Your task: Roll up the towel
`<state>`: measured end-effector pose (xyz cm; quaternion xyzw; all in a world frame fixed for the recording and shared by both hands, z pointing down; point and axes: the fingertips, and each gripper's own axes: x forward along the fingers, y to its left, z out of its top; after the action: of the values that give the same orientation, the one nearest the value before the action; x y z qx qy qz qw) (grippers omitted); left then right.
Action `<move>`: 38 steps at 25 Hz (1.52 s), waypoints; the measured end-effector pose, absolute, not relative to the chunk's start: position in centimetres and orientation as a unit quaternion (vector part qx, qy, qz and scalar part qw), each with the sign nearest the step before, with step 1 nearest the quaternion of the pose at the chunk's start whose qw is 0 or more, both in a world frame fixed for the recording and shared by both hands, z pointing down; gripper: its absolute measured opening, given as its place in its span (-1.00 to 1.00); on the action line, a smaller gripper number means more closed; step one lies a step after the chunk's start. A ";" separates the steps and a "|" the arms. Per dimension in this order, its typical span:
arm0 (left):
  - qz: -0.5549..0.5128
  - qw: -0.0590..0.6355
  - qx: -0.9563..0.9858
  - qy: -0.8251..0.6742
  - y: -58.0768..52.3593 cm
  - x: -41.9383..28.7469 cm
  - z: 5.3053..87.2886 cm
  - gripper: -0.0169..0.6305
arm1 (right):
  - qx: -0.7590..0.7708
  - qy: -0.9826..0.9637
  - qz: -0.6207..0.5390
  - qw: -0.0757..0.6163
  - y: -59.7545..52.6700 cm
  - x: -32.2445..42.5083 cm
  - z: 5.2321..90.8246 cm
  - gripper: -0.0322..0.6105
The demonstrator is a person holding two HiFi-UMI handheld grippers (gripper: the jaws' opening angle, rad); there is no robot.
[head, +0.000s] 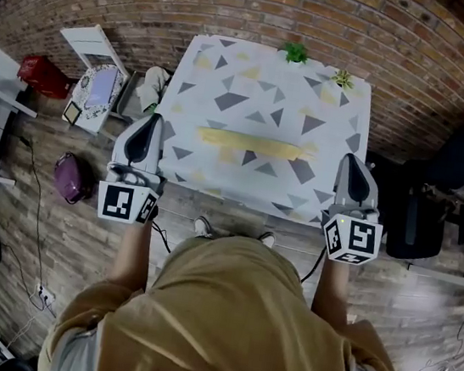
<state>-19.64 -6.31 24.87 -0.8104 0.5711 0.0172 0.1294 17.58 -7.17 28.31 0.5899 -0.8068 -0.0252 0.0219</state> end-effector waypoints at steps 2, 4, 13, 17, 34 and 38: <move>0.017 0.128 -0.811 0.571 -6.3 -19.6 24.9 -0.75 | 0.589 -0.808 -0.025 0.023 -7.2 17.5 28.2 -0.89; 0.017 0.129 -0.811 0.571 -6.2 -19.5 24.9 -0.75 | 0.587 -0.809 -0.026 0.022 -7.2 17.5 28.2 -0.89; 0.012 0.126 -0.807 0.576 -5.8 -19.7 25.2 -0.75 | 0.579 -0.815 -0.023 0.023 -7.3 17.0 28.5 -0.89; 0.008 0.123 -0.807 0.577 -5.6 -19.6 25.5 -0.75 | 0.576 -0.817 -0.019 0.023 -7.4 16.9 28.7 -0.89; 0.000 0.117 -0.820 0.560 -5.9 -17.6 26.5 -0.75 | 0.574 -0.819 -0.017 0.026 -6.9 16.9 29.5 -0.89; -0.005 0.108 -0.824 0.556 -5.9 -17.0 27.3 -0.75 | 0.576 -0.817 -0.009 0.027 -6.7 17.2 30.3 -0.89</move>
<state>-17.03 -5.94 27.32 -0.8240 0.5562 -0.0049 0.1082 17.22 -6.65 30.26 0.5758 -0.8171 -0.0087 0.0273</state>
